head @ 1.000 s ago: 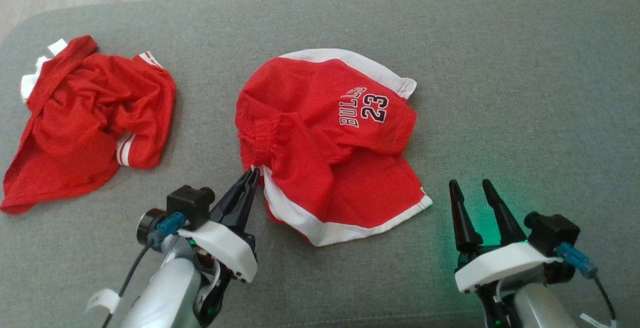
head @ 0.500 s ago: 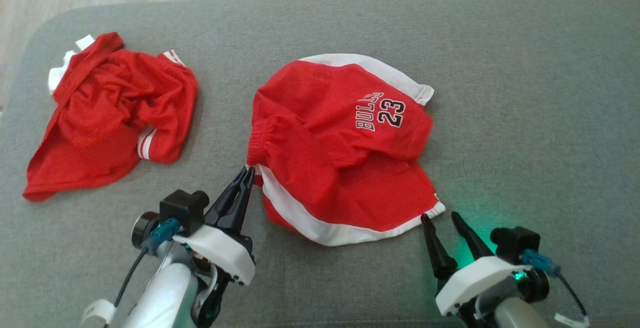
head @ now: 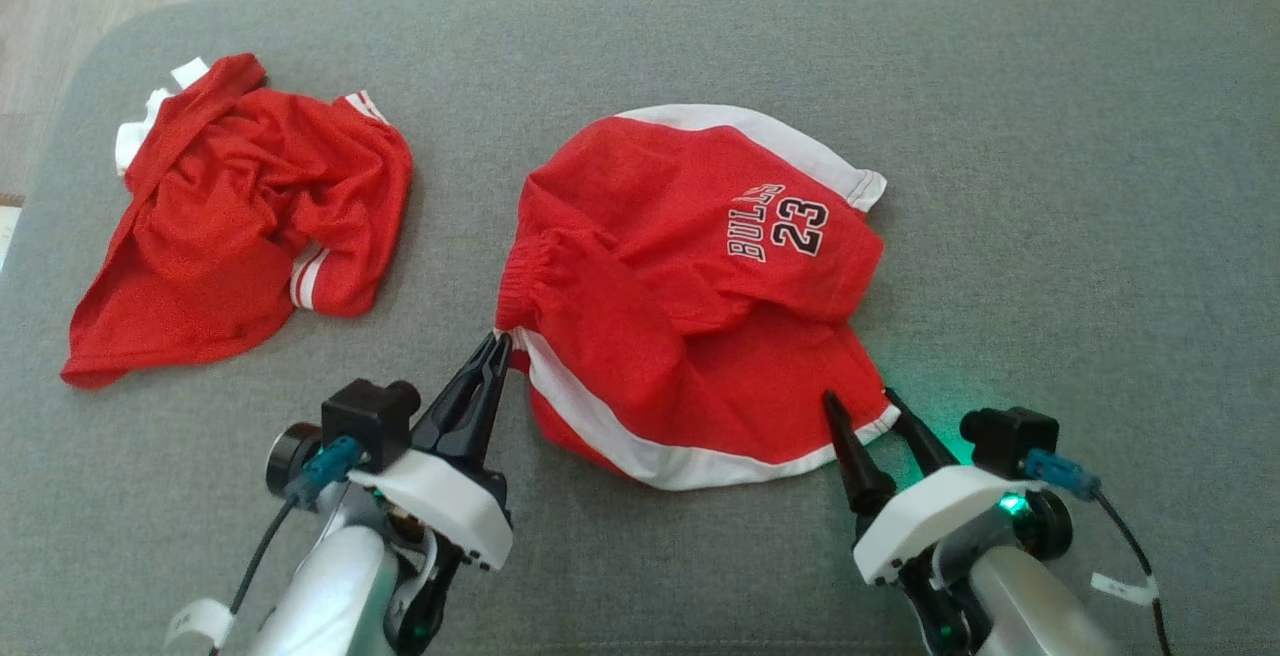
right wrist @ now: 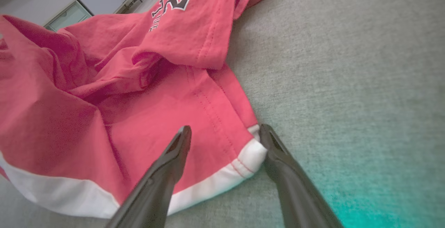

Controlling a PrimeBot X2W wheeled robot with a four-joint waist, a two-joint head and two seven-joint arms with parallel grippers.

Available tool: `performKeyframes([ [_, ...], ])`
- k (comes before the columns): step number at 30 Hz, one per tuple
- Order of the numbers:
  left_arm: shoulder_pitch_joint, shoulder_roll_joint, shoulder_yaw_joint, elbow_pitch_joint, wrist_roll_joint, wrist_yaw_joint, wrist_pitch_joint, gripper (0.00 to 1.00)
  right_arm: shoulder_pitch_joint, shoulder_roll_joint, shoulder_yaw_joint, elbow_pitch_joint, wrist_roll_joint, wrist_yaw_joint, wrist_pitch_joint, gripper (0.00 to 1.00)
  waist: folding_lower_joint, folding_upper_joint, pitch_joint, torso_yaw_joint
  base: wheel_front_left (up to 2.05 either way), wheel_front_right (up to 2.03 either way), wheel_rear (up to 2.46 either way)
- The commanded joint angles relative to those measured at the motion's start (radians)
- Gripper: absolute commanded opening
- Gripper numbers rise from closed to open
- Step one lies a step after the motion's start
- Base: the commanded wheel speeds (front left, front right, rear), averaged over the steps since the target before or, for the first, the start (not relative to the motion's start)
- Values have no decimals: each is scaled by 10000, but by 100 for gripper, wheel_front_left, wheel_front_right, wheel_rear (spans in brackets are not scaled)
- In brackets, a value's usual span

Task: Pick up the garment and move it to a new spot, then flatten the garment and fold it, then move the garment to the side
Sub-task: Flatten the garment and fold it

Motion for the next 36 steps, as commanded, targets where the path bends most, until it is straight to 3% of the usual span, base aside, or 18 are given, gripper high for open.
performKeyframes([
  [1, -306, 111, 335, -265, 103, -59, -63, 0, -203, -7, 385, 68, 138, -9, -8, 72, 0, 0, 5, 3, 0, 0, 0],
  [2, -313, 113, 338, -258, 101, -59, -63, 0, -264, -7, 454, 145, 164, -9, -39, 0, 0, 0, 1, 3, 0, 0, 0],
  [11, -304, 302, 583, -303, 205, -59, -63, 0, -676, -7, 144, -25, 363, -9, -877, 0, 0, 0, -233, -190, 0, 0, 0],
  [19, -757, 702, 491, -773, 215, -59, -63, 0, -1152, -382, -687, -1803, 83, -9, -993, 0, 0, 0, -567, -577, 0, 0, 0],
  [27, -2472, 1254, 34, -1319, -322, -59, 73, 0, -1979, -1042, -1572, -3955, -549, -9, 60, 0, 0, 0, -1083, -779, 0, 0, 0],
  [36, -3773, 1587, 98, -2571, -834, -3, 684, 0, -2125, -904, -2482, -6545, -1563, -9, 1629, 0, 0, 0, -1669, -969, 0, 0, 0],
])
